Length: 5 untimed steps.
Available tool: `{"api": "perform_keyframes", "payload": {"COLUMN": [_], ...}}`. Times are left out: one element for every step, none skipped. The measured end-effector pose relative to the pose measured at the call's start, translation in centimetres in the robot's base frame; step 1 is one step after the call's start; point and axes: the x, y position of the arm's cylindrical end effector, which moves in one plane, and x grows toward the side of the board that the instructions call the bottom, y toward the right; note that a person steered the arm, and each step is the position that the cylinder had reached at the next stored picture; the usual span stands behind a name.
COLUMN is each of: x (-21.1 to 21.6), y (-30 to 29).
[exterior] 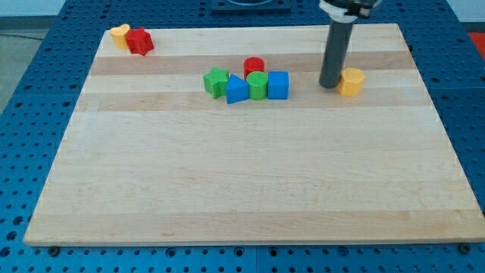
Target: Move blue cube towards down
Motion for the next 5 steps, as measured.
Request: {"api": "perform_keyframes", "payload": {"x": [0.0,-0.5,-4.6,-7.0,-6.6], "y": [1.5,2.3,-0.3,-5.5,-8.8]}}
